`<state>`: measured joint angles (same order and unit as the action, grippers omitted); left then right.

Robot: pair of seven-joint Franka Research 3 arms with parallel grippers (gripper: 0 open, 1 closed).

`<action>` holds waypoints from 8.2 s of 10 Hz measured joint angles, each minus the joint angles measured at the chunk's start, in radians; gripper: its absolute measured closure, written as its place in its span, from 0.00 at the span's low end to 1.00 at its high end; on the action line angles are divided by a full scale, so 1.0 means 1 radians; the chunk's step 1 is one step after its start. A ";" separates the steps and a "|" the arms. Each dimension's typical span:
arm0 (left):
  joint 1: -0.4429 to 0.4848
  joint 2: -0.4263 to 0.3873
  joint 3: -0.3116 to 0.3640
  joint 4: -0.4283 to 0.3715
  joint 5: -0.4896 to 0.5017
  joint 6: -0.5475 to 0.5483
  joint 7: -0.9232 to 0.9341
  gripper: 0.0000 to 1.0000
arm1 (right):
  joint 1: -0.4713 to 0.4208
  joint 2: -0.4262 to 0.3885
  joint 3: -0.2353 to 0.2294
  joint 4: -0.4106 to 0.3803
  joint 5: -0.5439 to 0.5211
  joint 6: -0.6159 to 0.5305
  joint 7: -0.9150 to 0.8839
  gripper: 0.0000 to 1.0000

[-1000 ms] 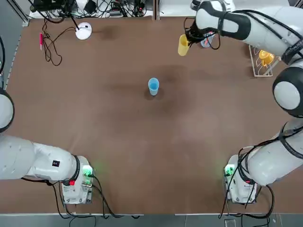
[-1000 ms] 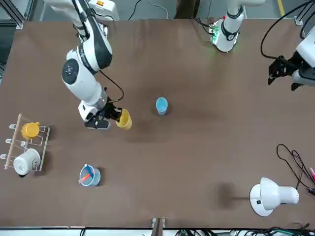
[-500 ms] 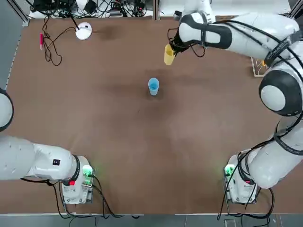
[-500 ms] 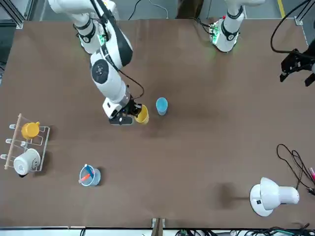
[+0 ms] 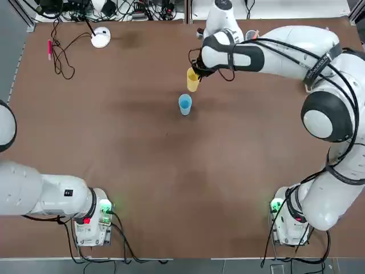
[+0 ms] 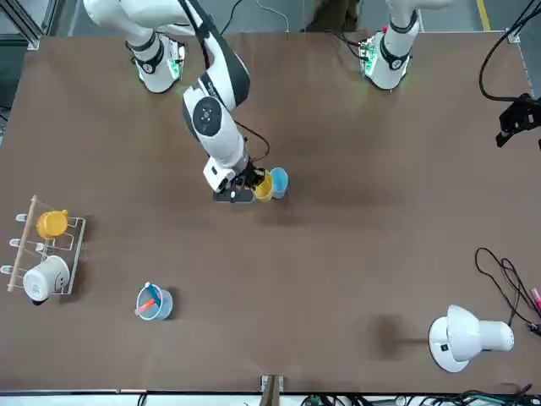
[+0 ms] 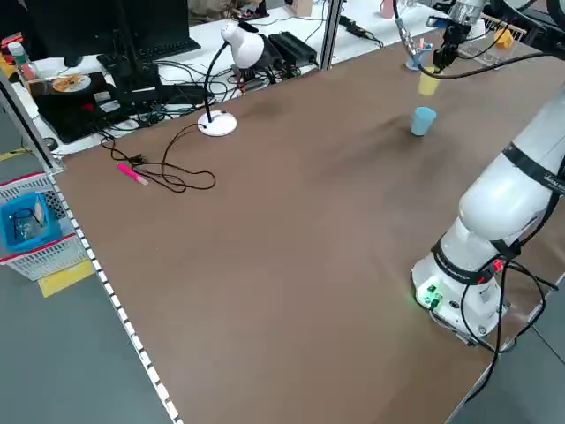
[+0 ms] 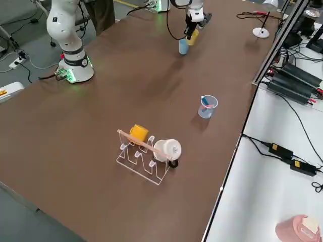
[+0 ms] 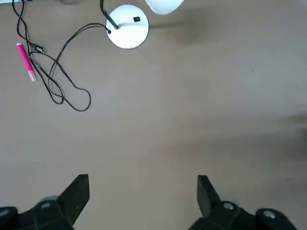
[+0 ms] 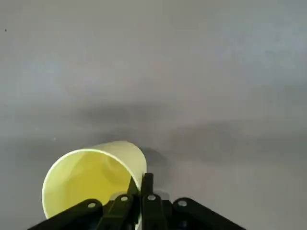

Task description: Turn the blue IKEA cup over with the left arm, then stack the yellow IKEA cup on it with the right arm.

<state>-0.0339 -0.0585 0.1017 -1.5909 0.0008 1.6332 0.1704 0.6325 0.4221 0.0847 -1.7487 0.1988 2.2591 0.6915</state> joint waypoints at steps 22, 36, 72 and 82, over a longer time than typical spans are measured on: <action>0.171 0.043 -0.198 0.025 -0.001 0.000 -0.034 0.01 | 0.046 0.078 0.056 0.024 -0.101 0.026 0.196 0.96; 0.173 0.044 -0.197 0.025 -0.001 0.000 -0.034 0.01 | -0.228 0.042 0.085 0.053 -0.132 -0.037 -0.090 0.00; 0.179 0.046 -0.189 0.030 -0.001 0.000 -0.035 0.01 | -0.641 -0.392 -0.099 0.200 -0.203 -0.648 -0.597 0.00; 0.179 0.046 -0.190 0.030 -0.001 0.000 -0.035 0.01 | -0.632 -0.393 -0.095 0.200 -0.203 -0.650 -0.596 0.00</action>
<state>0.1449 -0.0124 -0.0880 -1.5606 -0.0004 1.6332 0.1353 0.0009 0.0292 -0.0106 -1.5484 -0.0046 1.6089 0.0951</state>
